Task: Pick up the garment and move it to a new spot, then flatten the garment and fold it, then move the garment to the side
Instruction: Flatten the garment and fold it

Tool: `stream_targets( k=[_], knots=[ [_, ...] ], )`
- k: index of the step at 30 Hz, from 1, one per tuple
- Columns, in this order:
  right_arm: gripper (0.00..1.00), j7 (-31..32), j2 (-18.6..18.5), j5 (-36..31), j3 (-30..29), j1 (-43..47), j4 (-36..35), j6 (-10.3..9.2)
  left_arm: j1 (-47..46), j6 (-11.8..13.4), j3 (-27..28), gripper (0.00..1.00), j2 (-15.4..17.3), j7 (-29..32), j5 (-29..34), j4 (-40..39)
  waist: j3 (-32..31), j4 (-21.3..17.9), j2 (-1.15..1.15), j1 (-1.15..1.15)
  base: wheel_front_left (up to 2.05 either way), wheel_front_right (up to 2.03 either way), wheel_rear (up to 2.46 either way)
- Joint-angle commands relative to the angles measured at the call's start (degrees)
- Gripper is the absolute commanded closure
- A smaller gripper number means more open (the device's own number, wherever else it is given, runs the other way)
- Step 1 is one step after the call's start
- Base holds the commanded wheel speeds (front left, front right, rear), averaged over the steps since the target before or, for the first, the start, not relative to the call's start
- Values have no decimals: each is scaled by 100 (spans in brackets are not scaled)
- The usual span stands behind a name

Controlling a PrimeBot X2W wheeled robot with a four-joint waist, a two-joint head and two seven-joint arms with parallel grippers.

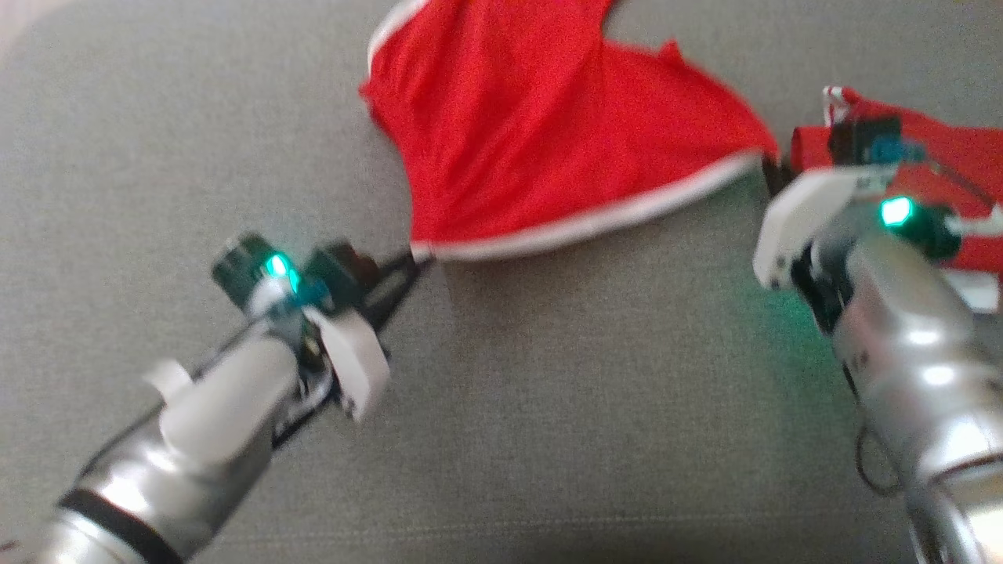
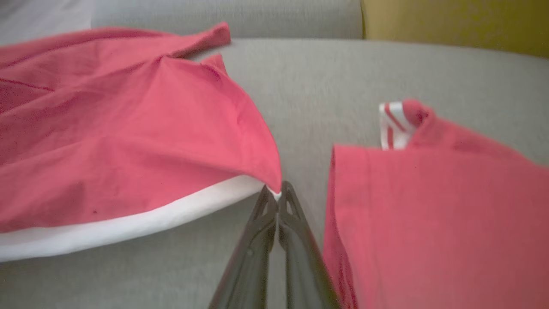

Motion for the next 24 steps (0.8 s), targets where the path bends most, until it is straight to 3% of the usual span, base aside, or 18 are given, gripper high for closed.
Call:
stream_targets(
  k=[1, 7, 16, 24],
  knots=[
    [100, 109, -35, 159, 255, 168, -221, -5, -94, 8, 70, 100, 218, -35, -61, -200, -307, 80, 0, 0, 0, 0, 0],
    [100, 945, -628, 1116, 1071, 1111, -901, -5, 390, 8, -479, 100, 292, -35, -168, -386, -778, 158, 0, 0, 0, 0, 0],
    [100, 2278, -1738, 2699, 1941, 2439, -2647, -5, 1141, 8, -862, 100, 366, -34, -360, -656, -1484, 153, 0, 0, 0, 0, 0],
    [100, 3547, -2887, 3622, 2009, 3436, -4360, -5, 1775, 152, -922, 100, 652, 299, -748, -1676, -1706, 156, 0, 0, 0, 0, 0]
  ],
)
